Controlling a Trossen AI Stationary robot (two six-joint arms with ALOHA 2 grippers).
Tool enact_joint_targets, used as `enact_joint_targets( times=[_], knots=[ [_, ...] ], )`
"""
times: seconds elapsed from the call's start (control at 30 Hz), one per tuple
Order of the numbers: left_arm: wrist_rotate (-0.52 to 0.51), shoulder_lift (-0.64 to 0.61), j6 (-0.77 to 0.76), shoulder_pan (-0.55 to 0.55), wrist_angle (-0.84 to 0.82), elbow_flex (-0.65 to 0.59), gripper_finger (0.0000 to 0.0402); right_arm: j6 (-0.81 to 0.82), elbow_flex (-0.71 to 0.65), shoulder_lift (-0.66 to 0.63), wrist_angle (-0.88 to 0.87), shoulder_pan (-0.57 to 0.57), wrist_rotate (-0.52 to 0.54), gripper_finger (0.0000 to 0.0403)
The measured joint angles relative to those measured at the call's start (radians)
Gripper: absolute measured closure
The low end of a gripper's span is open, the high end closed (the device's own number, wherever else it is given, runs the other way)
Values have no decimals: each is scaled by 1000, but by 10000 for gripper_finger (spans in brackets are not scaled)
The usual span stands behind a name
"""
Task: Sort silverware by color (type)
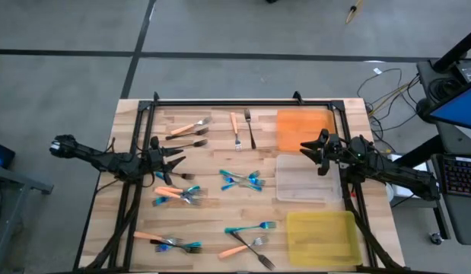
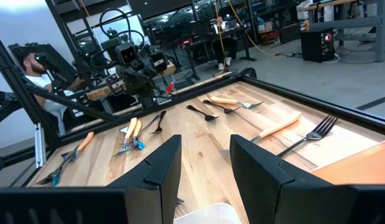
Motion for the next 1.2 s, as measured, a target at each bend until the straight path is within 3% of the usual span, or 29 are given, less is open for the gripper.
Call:
enact_joint_targets(
  times=[0.9,1.2],
  knots=[
    [0,0,0,0,0,0,299,-27,0,0,38,0,28,275],
    [0,0,0,0,0,0,299,117,0,0,140,-1,26,275]
  ],
)
